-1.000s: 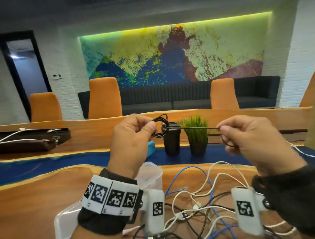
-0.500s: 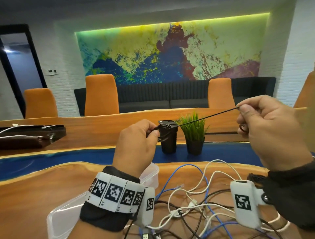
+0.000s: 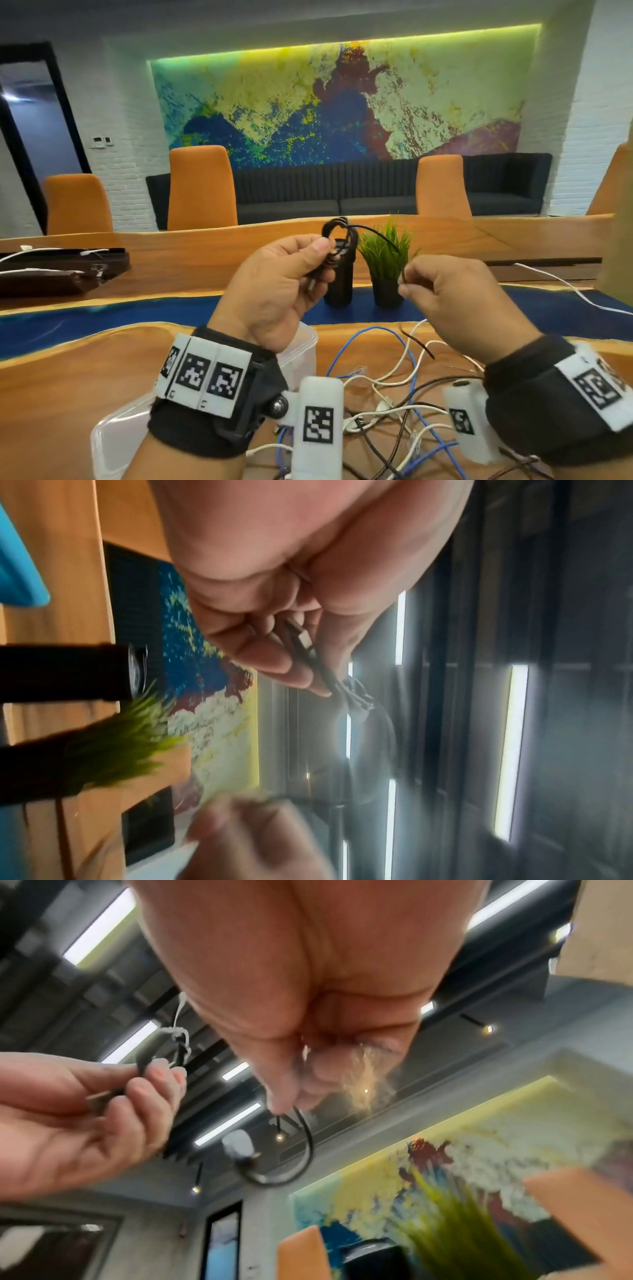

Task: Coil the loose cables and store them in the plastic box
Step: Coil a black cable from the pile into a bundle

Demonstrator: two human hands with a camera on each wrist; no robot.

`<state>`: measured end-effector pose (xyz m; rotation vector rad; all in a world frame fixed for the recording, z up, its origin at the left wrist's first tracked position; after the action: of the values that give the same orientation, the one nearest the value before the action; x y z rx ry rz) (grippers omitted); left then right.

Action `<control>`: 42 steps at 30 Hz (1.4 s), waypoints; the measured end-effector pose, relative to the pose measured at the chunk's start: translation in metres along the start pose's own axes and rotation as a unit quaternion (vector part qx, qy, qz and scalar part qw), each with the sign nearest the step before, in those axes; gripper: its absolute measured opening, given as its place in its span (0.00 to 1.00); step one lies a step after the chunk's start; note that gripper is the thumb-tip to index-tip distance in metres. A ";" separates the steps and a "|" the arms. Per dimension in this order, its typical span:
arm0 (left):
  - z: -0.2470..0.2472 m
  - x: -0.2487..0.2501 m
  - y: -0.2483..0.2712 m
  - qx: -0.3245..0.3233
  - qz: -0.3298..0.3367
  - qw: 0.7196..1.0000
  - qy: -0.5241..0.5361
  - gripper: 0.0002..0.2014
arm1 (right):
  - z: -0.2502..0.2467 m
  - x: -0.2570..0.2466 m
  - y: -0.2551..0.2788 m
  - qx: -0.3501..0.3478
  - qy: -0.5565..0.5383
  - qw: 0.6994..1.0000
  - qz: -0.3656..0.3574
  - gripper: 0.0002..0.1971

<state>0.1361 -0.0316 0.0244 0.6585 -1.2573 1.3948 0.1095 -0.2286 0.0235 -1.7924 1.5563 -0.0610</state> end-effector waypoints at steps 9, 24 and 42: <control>0.034 0.006 0.014 0.002 0.162 0.969 -0.184 0.04 | 0.017 -0.023 0.010 -0.063 -0.675 0.717 0.162 0.17; 0.043 0.011 0.027 0.056 0.311 0.921 -0.229 0.02 | 0.032 -0.039 0.018 -0.226 -0.693 0.666 0.159 0.21; 0.039 0.009 0.036 0.130 0.399 0.848 -0.324 0.02 | 0.020 -0.038 0.016 -0.149 -0.647 0.724 0.188 0.09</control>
<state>0.0906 -0.0594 0.0318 0.8856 -2.0485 2.1570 0.0960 -0.1848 0.0161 -1.0905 0.7845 1.4033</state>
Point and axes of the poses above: each hand's wrist, its own y-axis away from the middle knuckle, its own z-axis out of the palm, x = y × z, the point moved 7 cm from there along -y, towards the middle knuckle, and after that the axes turned 6 degrees about z, right-handed, at the moved point
